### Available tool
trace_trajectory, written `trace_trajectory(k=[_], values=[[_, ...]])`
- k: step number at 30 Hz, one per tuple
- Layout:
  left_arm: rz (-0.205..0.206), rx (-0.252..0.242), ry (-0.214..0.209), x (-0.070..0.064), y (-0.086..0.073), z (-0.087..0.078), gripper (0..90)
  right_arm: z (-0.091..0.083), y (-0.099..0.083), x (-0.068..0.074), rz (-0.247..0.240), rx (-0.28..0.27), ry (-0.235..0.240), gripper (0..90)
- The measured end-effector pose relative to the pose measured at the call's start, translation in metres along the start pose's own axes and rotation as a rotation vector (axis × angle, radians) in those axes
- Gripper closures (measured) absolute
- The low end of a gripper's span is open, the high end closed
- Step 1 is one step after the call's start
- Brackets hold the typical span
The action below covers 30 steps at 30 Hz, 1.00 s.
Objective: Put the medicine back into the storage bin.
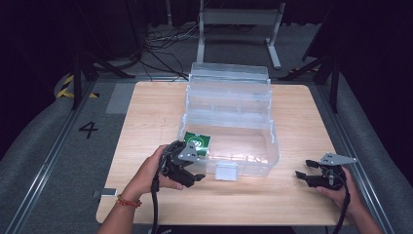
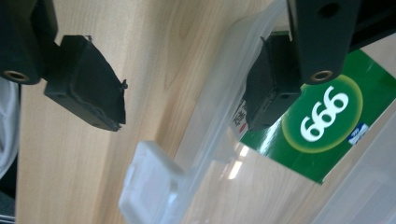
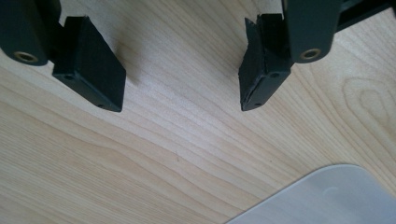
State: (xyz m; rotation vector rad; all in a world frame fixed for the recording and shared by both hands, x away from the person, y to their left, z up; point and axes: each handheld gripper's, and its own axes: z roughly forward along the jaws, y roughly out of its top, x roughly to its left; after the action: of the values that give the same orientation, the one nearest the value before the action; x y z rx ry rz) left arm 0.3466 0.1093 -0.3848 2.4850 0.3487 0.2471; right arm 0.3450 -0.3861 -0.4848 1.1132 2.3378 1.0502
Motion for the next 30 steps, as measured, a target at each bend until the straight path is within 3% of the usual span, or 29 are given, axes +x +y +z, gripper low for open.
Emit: trace_trajectory(k=[3, 6, 8, 11, 12, 14, 18, 21, 27, 30], values=[[-0.016, -0.003, 0.019, 0.002, -0.001, 0.003, 38.7, -0.002, 0.005, -0.001, -0.005, -0.01, 0.004, 34.8], [-0.023, 0.021, 0.025, 0.005, -0.001, 0.009, 44.1, -0.011, 0.018, -0.002, -0.009, -0.053, 0.008, 36.6], [-0.022, 0.056, 0.019, 0.007, 0.0, 0.015, 46.5, -0.021, 0.033, -0.003, -0.025, -0.087, 0.019, 37.6], [-0.023, 0.057, 0.023, 0.009, -0.001, 0.019, 51.9, -0.031, 0.06, -0.004, -0.064, -0.125, 0.025, 39.7], [-0.023, 0.057, 0.023, 0.009, -0.001, 0.019, 56.2, -0.031, 0.06, -0.004, -0.064, -0.125, 0.025, 39.7], [-0.028, 0.051, 0.023, 0.012, -0.002, 0.018, 59.1, -0.034, 0.082, -0.006, -0.083, -0.15, 0.038, 42.0], [-0.05, 0.048, 0.032, 0.016, -0.004, 0.019, 68.7, -0.03, 0.125, -0.009, -0.111, -0.207, 0.061, 44.1], [-0.048, 0.044, 0.013, 0.019, -0.005, 0.02, 70.0, -0.026, 0.153, -0.006, -0.16, -0.235, 0.095, 46.1], [-0.051, 0.038, -0.01, 0.022, -0.005, 0.022, 71.1, -0.016, 0.205, 0.004, -0.242, -0.251, 0.111, 49.9], [-0.065, 0.035, -0.031, 0.024, -0.005, 0.021, 72.0, -0.005, 0.227, 0.008, -0.255, -0.242, 0.113, 51.2]])
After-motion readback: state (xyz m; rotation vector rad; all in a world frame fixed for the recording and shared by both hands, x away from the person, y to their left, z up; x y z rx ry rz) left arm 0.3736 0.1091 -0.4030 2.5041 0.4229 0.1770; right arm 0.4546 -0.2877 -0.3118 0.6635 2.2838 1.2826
